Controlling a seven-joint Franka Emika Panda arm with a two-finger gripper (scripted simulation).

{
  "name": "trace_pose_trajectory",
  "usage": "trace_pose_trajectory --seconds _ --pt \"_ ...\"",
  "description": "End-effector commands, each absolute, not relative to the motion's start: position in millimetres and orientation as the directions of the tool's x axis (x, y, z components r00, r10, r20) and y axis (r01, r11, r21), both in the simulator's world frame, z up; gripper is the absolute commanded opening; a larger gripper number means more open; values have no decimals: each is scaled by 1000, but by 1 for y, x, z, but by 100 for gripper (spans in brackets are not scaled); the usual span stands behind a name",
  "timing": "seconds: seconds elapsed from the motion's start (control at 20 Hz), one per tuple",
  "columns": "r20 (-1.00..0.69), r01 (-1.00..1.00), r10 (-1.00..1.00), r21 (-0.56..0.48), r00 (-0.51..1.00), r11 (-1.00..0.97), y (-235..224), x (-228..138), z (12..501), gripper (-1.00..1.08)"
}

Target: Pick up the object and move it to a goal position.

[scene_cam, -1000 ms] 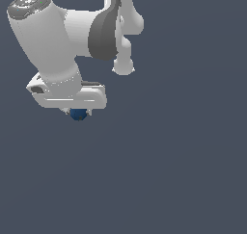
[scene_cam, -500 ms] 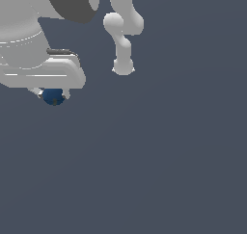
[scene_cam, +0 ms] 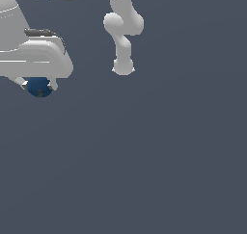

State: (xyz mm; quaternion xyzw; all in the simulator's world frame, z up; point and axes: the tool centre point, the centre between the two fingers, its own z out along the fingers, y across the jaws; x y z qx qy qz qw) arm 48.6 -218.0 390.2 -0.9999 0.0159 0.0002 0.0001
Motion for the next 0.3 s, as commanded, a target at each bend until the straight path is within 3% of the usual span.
trace_pose_trajectory --seconds 0.0,0.25 --pt "0 -31 -31 0 1000 -1000 -220 49 395 -100" --pt "0 -31 -31 0 1000 -1000 -221 50 397 -100"
